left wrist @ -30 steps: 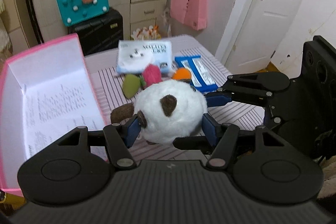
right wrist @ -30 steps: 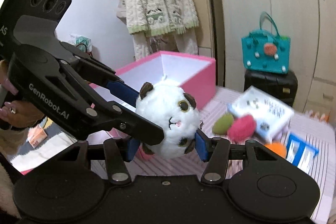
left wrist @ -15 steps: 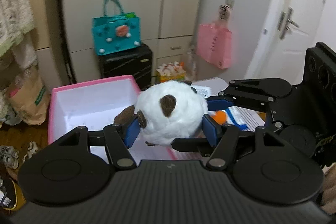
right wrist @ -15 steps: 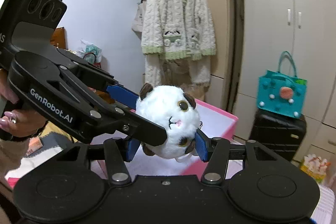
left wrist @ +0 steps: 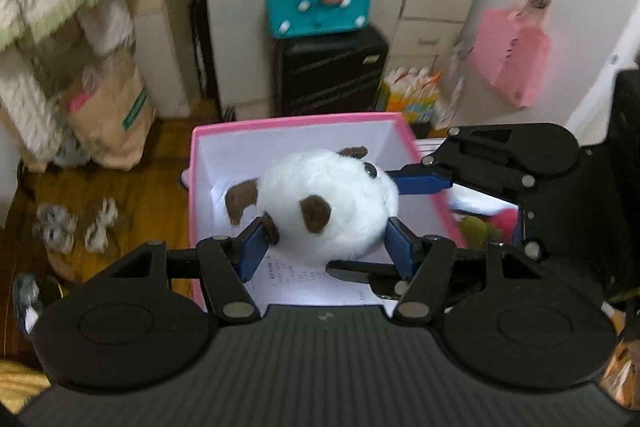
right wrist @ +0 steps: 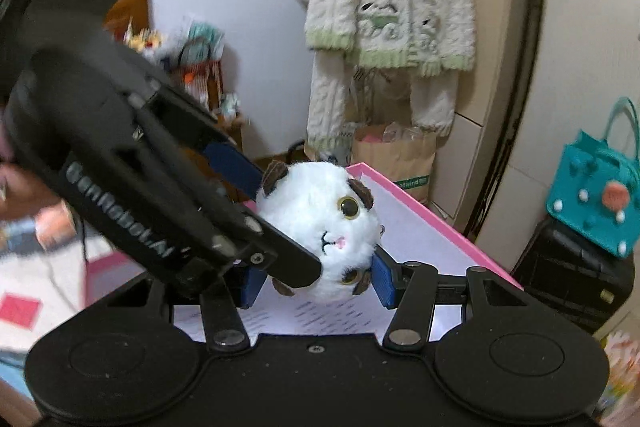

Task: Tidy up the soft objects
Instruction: 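Carry the plush toy with both grippers over the pink shoebox, then lower the plush into the box and open both grippers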

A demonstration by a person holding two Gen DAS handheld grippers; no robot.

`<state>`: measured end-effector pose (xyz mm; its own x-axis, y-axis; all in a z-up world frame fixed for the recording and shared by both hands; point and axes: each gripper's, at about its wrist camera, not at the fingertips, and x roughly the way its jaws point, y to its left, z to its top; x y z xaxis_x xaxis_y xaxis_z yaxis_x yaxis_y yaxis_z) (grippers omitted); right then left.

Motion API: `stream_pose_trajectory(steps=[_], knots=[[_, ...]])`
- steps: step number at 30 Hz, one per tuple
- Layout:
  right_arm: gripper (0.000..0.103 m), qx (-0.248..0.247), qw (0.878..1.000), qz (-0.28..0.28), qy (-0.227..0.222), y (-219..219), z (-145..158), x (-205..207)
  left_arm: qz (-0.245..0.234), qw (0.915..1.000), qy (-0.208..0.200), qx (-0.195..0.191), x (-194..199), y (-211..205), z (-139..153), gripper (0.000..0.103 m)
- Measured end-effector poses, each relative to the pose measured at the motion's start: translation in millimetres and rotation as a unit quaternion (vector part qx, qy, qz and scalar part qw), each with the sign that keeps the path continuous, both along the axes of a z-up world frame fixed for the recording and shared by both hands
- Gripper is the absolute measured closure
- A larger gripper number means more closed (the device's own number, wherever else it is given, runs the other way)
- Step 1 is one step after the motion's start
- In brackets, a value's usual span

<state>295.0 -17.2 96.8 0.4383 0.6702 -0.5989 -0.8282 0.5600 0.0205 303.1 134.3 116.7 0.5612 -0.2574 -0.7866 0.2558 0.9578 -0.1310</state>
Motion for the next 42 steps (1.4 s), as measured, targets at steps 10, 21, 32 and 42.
stream_pose_trajectory(steps=[10,21,32,42], knots=[[0.045,-0.055,0.998,0.035,-0.011,24,-25,33,0.007,0.9991,0.041,0.009,42,9,-36,0.043],[0.046,-0.108,0.993,0.045,-0.014,34,-42,50,0.012,0.9981,0.060,-0.002,67,10,-63,0.043],[0.046,-0.127,0.989,0.066,-0.028,35,-45,56,0.023,0.9981,0.057,0.003,72,8,-64,0.044],[0.052,-0.132,0.987,0.084,-0.027,40,-47,56,0.026,0.9983,0.043,0.029,65,7,-66,0.056]])
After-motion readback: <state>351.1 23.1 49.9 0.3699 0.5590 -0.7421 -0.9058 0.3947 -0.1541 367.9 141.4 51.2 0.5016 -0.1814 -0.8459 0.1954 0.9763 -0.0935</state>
